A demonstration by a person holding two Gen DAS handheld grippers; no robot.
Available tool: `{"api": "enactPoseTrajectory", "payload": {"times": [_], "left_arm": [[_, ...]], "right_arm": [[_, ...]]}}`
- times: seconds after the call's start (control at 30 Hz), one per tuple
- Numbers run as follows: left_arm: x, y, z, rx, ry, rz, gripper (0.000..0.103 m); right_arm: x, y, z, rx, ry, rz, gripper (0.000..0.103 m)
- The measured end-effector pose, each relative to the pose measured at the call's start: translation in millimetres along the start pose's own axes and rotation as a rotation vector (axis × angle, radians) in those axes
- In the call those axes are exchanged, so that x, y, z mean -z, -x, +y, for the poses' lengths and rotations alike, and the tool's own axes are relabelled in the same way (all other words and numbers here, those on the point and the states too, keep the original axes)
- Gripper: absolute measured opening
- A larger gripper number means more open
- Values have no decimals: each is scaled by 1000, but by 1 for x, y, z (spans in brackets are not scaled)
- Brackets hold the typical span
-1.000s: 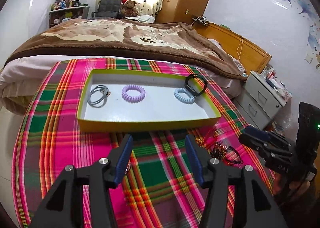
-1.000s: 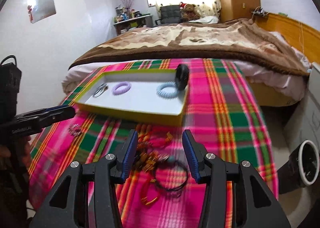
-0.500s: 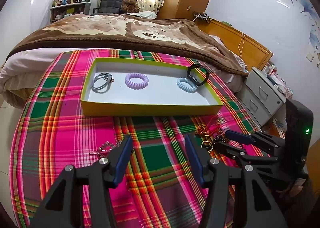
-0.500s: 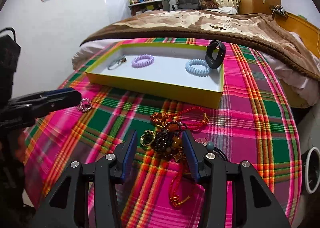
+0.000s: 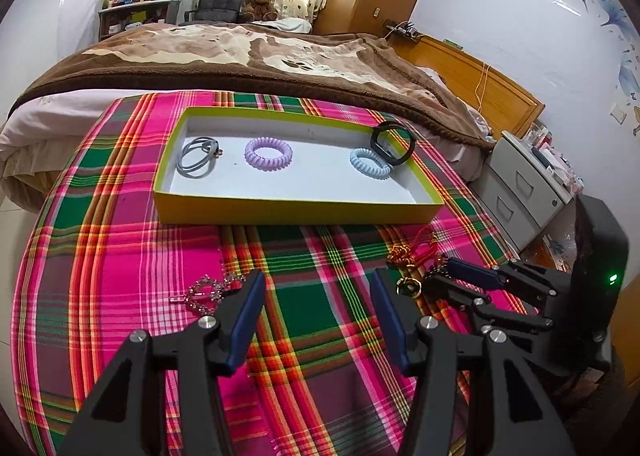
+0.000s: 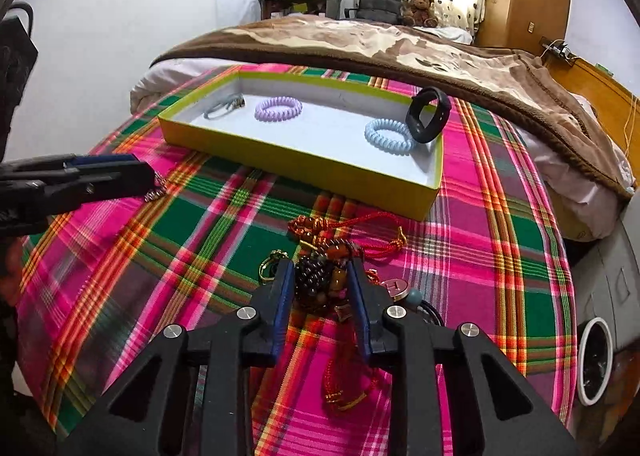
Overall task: Organize jewelry
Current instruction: 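Grasp the dark beaded strand with the right tool while the left tool nears the gold ring, then grasp the gold ring with the left tool while the right tool holds the beaded strand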
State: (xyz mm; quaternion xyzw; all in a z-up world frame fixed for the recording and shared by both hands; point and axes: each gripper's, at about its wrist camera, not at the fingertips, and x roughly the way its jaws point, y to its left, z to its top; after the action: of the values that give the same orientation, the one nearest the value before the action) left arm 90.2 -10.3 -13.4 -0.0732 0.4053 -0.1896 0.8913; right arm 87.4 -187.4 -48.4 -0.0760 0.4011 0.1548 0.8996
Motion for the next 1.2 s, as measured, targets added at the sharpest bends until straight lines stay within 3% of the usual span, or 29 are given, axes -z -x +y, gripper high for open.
{"api": "enactPoseTrajectory", "payload": {"times": [0.03,0.23,0.4,0.47,0.53,0.57,0.9,1.1,1.2], "left_arm": [[0,0,0,2,0,1,56],[2,-3,-3,7,-5,15,56],[3,-5,-6,13,-8,21,56],[3,-6,-6,6,-10,27,56],[3,-6,-5,1,-8,27,56],[4,-6,-4,-2,-5,29,56],[7,-7,-6,2,-13,43,56],[9,-9,-13,17,-31,56,56],[10,-9,-21,63,-56,55,56]], "right_arm": [[-1,3,-2,-16,-16,-13,12],[-3,18,-16,-69,-88,-62,12],[-3,30,-13,-183,-107,-97,12],[-3,29,7,-92,26,-57,12],[0,21,18,-102,80,9,12],[1,16,25,-55,120,49,12],[11,25,49,154,423,149,12],[14,42,46,212,435,102,12],[12,54,34,210,344,61,12]]}}
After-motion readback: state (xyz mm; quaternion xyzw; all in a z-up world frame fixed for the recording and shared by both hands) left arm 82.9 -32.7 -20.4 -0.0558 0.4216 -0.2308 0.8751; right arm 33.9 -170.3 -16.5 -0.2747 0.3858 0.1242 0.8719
